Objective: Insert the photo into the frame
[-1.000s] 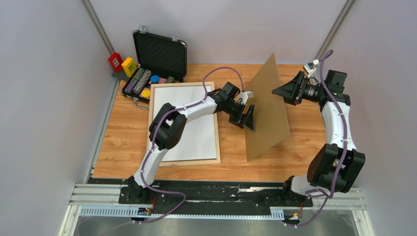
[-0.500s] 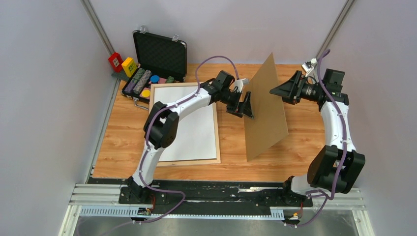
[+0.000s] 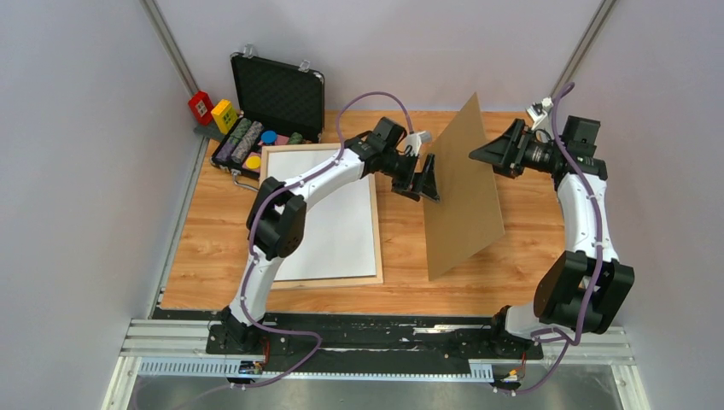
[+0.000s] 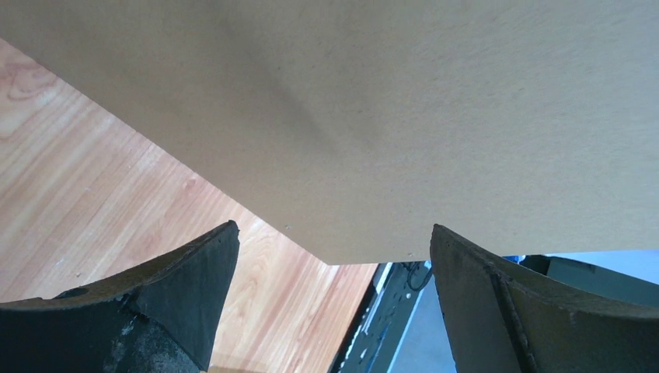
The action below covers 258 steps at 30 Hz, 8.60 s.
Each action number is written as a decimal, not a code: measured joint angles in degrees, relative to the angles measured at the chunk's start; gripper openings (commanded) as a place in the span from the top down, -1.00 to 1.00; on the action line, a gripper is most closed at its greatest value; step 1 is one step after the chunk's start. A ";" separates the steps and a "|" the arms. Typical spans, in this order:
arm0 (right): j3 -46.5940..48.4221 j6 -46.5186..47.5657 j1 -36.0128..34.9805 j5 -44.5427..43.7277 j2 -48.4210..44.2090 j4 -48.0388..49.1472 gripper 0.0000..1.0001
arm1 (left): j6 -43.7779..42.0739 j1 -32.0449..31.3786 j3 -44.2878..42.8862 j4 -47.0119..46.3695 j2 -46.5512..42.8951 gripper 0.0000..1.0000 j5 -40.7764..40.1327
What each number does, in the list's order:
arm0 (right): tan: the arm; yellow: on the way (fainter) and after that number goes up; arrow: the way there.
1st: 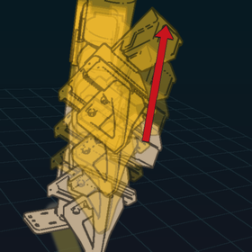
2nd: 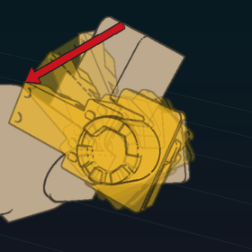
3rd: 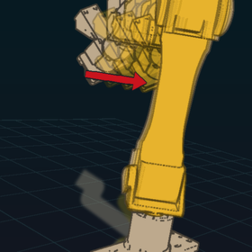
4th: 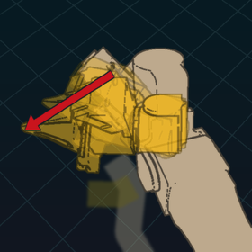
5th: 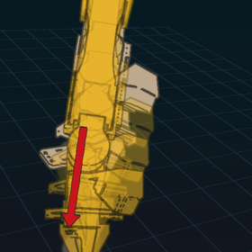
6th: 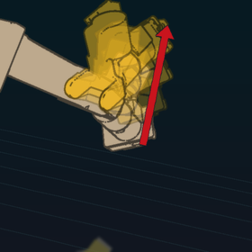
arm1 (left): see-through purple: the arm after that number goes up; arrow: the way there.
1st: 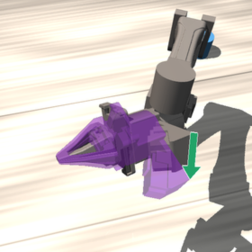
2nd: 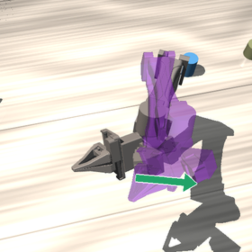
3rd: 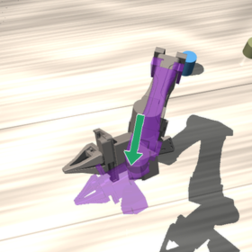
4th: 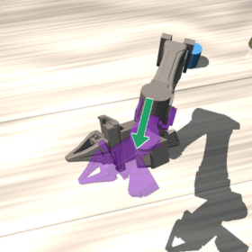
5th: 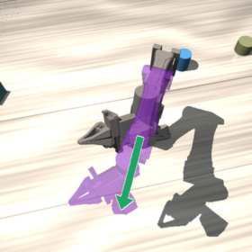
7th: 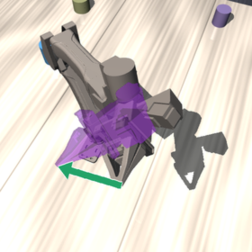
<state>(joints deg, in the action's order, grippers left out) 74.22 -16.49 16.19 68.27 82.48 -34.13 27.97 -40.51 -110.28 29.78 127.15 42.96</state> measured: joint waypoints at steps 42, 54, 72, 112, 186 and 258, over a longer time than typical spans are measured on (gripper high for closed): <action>3.87 1.60 -6.45 -3.56 -0.94 -3.48 -0.77 | 27.17 1.97 -13.16 -14.71 -5.55 -1.00 -4.09; 3.87 2.71 -8.17 -5.01 -1.40 -4.68 -0.77 | 29.66 1.97 -13.11 -14.27 -5.55 -1.00 -6.01; 3.87 3.52 -11.82 -5.18 -2.23 -5.07 -0.78 | 30.77 1.53 -7.82 -12.63 -5.92 -1.00 -7.08; 1.05 3.78 -15.76 3.78 -4.57 -3.34 -0.78 | 25.42 1.09 -5.49 -6.49 -9.51 -0.94 -12.61; -13.92 6.16 -6.29 -9.29 8.50 13.07 -0.88 | 4.20 18.08 31.10 -4.61 -36.57 1.00 -5.14; 14.82 -2.21 -37.75 -17.59 47.15 20.28 0.65 | -3.08 71.73 24.85 5.86 -53.00 1.00 28.52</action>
<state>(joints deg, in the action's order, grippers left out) 89.03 -18.70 -21.56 50.68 129.62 -13.85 24.88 31.22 -85.43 35.64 74.15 71.48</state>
